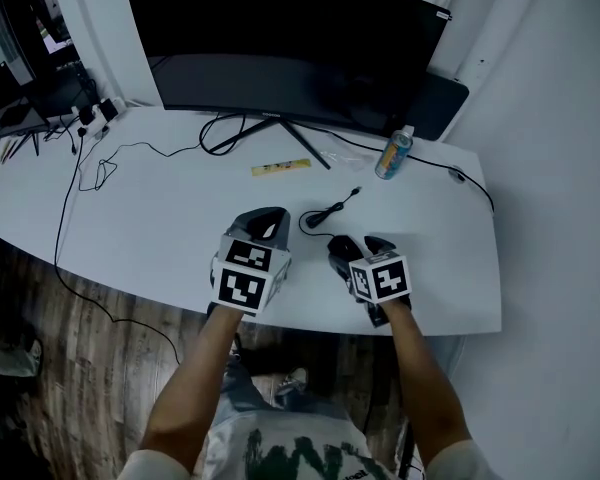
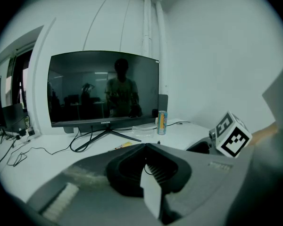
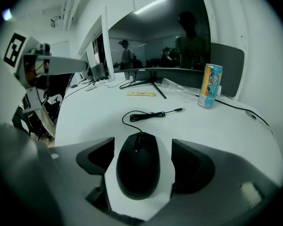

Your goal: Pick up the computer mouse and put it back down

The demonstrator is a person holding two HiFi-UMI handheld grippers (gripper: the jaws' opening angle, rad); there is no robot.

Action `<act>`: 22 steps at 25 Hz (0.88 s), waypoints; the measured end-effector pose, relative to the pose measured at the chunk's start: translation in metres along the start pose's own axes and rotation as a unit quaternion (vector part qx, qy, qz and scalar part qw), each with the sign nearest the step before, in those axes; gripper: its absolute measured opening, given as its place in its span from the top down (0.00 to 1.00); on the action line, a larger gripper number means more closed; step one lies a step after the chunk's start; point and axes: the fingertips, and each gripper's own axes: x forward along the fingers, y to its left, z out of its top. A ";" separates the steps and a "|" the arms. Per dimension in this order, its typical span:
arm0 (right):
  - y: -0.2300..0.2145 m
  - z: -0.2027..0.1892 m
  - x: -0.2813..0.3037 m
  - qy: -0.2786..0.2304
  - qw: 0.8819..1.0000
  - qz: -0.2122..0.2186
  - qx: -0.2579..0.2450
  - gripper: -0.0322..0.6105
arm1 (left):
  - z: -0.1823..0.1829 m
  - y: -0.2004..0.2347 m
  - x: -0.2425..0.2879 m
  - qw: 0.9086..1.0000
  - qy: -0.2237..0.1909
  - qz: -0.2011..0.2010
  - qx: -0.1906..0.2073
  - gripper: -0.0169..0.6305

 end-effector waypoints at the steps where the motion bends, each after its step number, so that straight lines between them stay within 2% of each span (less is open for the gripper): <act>1: 0.000 -0.002 0.002 0.003 1.000 0.001 0.000 0.36 | -0.001 0.001 0.001 1.000 0.000 0.001 0.000 0.97; 5: 0.001 -0.013 0.014 0.016 1.000 0.013 0.000 0.36 | -0.005 0.003 0.004 1.000 0.003 0.006 -0.003 0.97; 18: 0.001 -0.023 0.025 0.056 0.998 -0.009 -0.007 0.36 | -0.006 0.009 0.005 1.000 0.003 0.015 -0.004 0.97; 20: 0.000 -0.023 0.024 0.059 0.998 -0.010 -0.006 0.37 | -0.006 0.009 0.005 1.000 0.003 0.015 -0.005 0.97; 22: 0.002 -0.024 0.024 0.065 0.998 -0.010 -0.006 0.43 | -0.005 0.010 0.002 1.000 0.003 0.016 -0.005 0.97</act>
